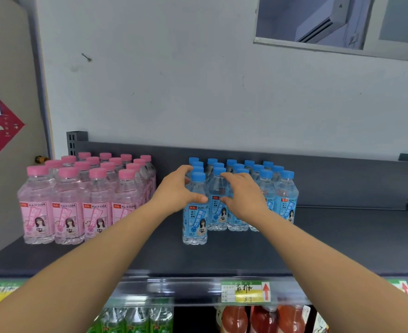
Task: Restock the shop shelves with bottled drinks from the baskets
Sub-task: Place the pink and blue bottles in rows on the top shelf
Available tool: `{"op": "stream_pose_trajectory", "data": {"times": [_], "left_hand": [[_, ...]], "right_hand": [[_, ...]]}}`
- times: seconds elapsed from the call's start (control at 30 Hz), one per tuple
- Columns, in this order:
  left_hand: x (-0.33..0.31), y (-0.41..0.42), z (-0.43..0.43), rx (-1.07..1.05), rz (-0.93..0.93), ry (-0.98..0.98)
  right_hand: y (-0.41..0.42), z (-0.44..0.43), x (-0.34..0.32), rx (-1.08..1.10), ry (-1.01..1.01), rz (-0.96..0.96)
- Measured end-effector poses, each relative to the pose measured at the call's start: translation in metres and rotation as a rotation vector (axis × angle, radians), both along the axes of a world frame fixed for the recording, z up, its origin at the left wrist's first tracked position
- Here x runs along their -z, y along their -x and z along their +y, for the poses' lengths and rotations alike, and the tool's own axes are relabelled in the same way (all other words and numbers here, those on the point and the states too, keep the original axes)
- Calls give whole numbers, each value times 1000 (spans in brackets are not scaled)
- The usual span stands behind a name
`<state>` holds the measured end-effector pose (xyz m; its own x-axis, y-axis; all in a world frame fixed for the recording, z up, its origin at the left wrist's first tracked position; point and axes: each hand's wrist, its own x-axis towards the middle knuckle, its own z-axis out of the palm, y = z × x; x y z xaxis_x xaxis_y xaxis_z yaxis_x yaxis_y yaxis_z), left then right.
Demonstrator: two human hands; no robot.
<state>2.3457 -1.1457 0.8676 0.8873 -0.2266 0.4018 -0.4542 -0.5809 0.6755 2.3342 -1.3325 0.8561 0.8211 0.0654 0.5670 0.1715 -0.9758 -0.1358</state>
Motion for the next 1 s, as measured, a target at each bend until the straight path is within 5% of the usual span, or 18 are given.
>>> {"op": "stream_pose_trajectory", "data": {"times": [0.43,0.63,1.0], "left_hand": [[4,9,-5,-76,-51,53],[-1,42,-30,-236,-322,-63],[62,153,-125,-22,-370,-297]], "right_hand": [[25,-16,1,11,6,53],[76,-61,16,55,26,23],[213,-165,74,252,132,51]]}}
